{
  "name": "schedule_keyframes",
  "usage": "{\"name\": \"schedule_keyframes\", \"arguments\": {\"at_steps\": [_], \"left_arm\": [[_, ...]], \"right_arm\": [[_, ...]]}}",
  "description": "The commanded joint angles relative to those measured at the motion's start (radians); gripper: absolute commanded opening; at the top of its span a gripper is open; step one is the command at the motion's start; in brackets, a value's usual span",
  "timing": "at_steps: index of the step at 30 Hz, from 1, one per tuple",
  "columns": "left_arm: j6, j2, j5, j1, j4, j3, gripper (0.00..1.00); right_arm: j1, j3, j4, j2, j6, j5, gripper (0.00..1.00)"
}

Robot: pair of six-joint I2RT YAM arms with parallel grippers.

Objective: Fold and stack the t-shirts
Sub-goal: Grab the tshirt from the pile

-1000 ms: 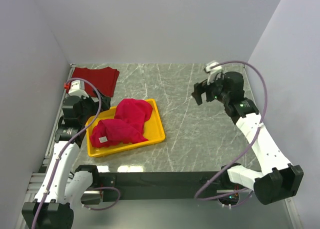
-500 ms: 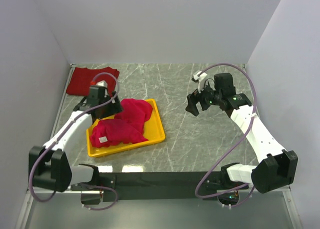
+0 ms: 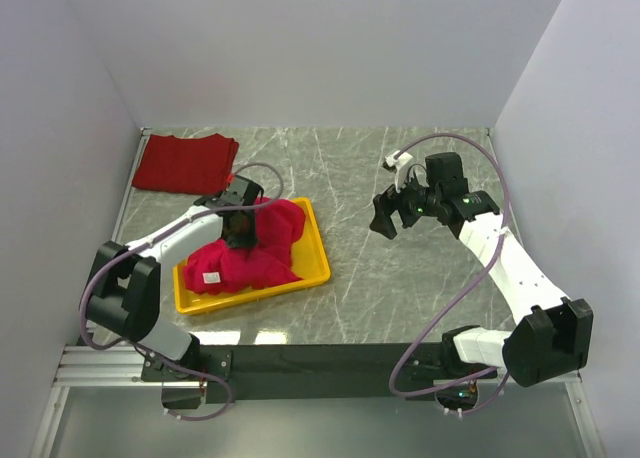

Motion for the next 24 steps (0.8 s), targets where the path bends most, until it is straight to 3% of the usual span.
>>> {"name": "schedule_keyframes", "arguments": {"at_steps": [1,2,3,7,13,20,24], "left_arm": [[0.022,-0.021,-0.046,-0.038,-0.011,0.054,0.28],[0.024,-0.03,-0.037,-0.04,-0.007,0.061,0.18],[0.025,-0.062,-0.032,-0.04,0.01,0.064,0.01],[0.024,-0.186,0.026,-0.04,0.078,0.112,0.01],[0.007,-0.265,0.137,-0.041,0.223,0.34,0.01],[-0.053,-0.159,0.302,-0.041,0.415,0.656,0.0],[-0.16,-0.029,0.425,-0.043,0.578,0.849,0.0]], "right_arm": [[-0.003,0.012,0.025,-0.031,0.004,-0.009,1.0],[-0.003,0.018,0.02,-0.036,0.001,-0.009,1.0],[-0.008,0.021,0.017,-0.036,0.0,-0.007,1.0],[-0.024,0.053,-0.001,-0.053,-0.005,-0.012,1.0],[-0.069,0.119,-0.02,-0.063,0.001,-0.05,1.0],[-0.138,0.177,-0.009,-0.077,0.053,-0.082,1.0],[-0.199,0.182,0.015,-0.091,0.087,-0.104,1.0]]}}
